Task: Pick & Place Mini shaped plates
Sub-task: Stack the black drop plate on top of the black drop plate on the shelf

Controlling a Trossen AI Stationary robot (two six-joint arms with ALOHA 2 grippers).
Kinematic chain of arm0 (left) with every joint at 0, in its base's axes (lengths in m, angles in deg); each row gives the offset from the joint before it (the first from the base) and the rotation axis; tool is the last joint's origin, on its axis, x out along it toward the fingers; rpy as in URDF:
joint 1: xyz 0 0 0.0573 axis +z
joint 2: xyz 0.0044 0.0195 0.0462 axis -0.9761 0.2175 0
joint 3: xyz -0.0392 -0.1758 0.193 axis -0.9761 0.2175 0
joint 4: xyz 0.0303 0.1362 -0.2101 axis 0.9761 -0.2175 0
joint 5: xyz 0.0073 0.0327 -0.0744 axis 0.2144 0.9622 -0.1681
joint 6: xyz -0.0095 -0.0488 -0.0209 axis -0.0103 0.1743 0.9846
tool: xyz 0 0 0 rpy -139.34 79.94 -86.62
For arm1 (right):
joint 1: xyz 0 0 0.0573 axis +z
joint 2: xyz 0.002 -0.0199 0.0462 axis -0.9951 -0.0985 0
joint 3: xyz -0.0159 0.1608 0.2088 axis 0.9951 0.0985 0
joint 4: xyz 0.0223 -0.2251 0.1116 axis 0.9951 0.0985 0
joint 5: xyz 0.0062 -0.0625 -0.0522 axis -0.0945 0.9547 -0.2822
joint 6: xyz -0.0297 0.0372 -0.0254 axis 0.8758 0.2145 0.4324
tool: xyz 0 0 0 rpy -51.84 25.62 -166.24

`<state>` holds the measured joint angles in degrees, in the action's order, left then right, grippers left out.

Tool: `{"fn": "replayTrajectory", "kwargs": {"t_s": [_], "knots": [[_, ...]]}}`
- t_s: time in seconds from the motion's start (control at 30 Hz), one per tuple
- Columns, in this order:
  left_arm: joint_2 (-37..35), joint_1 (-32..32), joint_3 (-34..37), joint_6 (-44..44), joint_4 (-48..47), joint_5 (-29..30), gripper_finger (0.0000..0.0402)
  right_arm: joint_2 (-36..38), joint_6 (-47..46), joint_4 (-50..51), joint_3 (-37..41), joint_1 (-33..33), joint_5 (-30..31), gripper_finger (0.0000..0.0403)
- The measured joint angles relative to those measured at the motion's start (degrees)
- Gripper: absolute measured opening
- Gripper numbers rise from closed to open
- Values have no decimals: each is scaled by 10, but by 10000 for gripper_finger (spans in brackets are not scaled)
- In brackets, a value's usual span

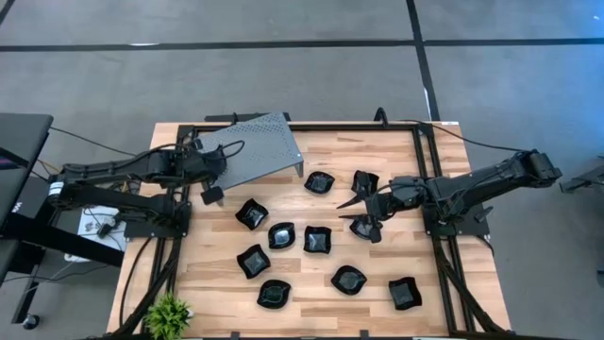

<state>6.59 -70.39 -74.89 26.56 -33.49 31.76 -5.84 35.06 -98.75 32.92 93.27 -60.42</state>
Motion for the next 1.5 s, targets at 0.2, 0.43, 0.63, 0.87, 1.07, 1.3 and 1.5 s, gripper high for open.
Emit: {"fn": "replayTrajectory", "kwargs": {"t_s": [0.2, 0.43, 0.63, 0.87, 1.07, 1.3, 1.5], "knots": [[38, 0, 0, 36, 1, -7, 15, 0, 2, 0, 0, 0, 0, 103], [62, 1, 0, 46, 5, 10, 46, 0, 2, 1, 0, 0, 0, 103], [63, 0, 0, 60, 11, 32, 74, 0, 3, 1, 0, 0, 0, 103], [33, -24, 0, 61, 40, 34, 99, 0, 3, 2, 0, 0, 0, 103], [14, -80, -15, 92, 151, 16, 109, 0, 3, 1, 0, 0, 0, 103], [13, -152, -15, 63, 163, 54, 79, 0, -2, 2, 0, 0, 0, 103], [13, -156, -15, 203, 16, 177, 8, 0, -16, 11, 0, 1, 0, 103]]}}
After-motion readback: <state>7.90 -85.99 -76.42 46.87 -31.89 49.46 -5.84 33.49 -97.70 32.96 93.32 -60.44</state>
